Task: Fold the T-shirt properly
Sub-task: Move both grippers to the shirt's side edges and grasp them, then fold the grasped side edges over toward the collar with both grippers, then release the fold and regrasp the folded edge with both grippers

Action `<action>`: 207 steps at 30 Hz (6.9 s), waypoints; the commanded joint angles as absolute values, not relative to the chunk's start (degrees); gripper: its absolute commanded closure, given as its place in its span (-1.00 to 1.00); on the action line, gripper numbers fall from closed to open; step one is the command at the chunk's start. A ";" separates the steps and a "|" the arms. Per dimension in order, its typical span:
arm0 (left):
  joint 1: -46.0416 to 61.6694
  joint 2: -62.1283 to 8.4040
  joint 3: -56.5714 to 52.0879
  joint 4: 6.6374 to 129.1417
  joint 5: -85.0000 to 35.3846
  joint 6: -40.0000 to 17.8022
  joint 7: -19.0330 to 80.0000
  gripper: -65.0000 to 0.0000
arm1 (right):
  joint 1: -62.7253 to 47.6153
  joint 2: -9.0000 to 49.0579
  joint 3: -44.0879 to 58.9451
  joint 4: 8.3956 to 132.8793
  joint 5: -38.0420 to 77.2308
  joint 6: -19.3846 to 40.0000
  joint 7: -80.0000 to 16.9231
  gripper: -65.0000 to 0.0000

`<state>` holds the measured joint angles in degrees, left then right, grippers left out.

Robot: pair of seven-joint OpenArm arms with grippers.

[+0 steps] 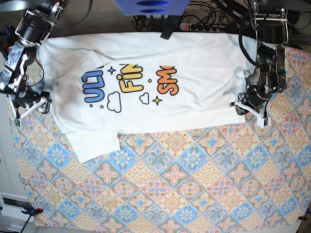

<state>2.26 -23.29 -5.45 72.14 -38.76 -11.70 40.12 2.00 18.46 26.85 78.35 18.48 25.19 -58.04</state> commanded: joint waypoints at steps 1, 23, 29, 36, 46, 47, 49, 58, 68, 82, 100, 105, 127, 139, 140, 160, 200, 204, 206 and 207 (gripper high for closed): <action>2.33 -24.66 -5.93 73.98 -39.08 -11.82 39.34 1.00 | 4.18 20.53 26.24 77.41 18.77 25.01 -56.75 -0.21; 7.43 -24.48 -9.45 80.66 -39.08 -11.82 39.34 1.00 | 21.85 27.56 -7.69 42.15 18.68 25.01 -30.99 -0.21; 7.34 -24.40 -9.45 80.66 -39.08 -11.82 39.34 1.00 | 23.69 27.56 -11.91 37.49 18.68 25.01 -26.68 -0.21; 7.52 -24.31 -9.45 80.66 -39.08 -11.82 39.34 1.00 | 24.57 27.56 -14.64 33.71 18.68 25.10 -25.45 0.08; 7.08 -24.31 -9.45 80.66 -39.08 -11.82 39.34 1.00 | 24.22 28.97 -14.20 34.33 18.68 32.75 -25.36 0.99; 7.08 -24.31 -9.45 80.75 -39.08 -11.82 39.34 1.00 | 24.22 29.49 -14.11 35.12 18.77 32.84 -25.36 0.99; 7.08 -24.31 -9.54 81.63 -39.08 -11.82 39.34 1.00 | 23.96 30.55 -12.00 38.11 18.77 32.84 -25.71 0.99; 9.63 -24.57 -9.54 90.07 -38.81 -11.74 39.16 1.00 | 13.05 31.87 -0.40 53.14 18.77 32.84 -30.37 0.99; 17.10 -24.48 -14.90 96.31 -38.81 -11.82 39.25 1.00 | -2.07 31.87 13.93 74.33 18.77 35.03 -37.41 0.99; 26.51 -24.40 -15.43 97.89 -38.64 -11.82 39.25 1.00 | -17.10 31.52 18.15 85.85 18.77 39.25 -39.16 1.00; 27.82 -24.66 -11.30 90.24 -38.55 -11.82 39.43 0.99 | -18.51 31.43 17.71 85.41 18.68 39.25 -43.30 0.99; 27.65 -24.75 -9.27 90.24 -38.46 -11.82 41.45 0.60 | -18.68 31.43 14.99 85.41 18.68 39.16 -43.56 0.85; 28.62 -23.69 -23.96 90.59 -39.34 -11.82 46.37 -0.06 | -18.42 31.43 19.47 93.32 18.68 38.99 -43.65 0.38; 26.95 -22.29 -24.04 90.59 -39.34 -11.82 46.64 -0.06 | -14.90 31.43 19.47 93.58 18.68 38.90 -50.68 0.38; 26.95 -22.29 -24.04 90.59 -39.34 -11.82 46.64 -0.06 | -14.99 31.43 19.74 93.58 18.68 38.90 -50.68 0.38; 26.95 -20.88 -24.04 98.15 -40.75 -11.82 46.64 -0.09 | 2.24 23.87 3.82 80.66 3.82 38.99 -50.68 0.24; 27.12 -21.05 -24.04 98.15 -46.02 -11.82 46.64 -0.09 | 3.82 21.85 3.65 65.89 1.27 40.00 -43.47 0.55; 27.03 -21.05 -24.04 98.15 -46.02 -11.82 46.64 -0.09 | 3.82 21.85 3.91 65.98 1.27 40.00 -43.47 0.96; 27.03 -21.05 -24.04 98.15 -46.02 -11.82 46.64 -0.09 | 3.82 21.85 4.00 66.68 1.27 40.00 -43.47 1.00; 27.03 -21.05 -24.04 98.15 -46.02 -11.82 46.64 -0.09 | 3.74 21.85 4.35 67.30 1.36 40.00 -43.56 1.00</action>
<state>27.16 -20.16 -23.51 97.25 -45.45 -11.44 47.37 3.31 20.93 3.95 66.54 1.76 40.03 -42.98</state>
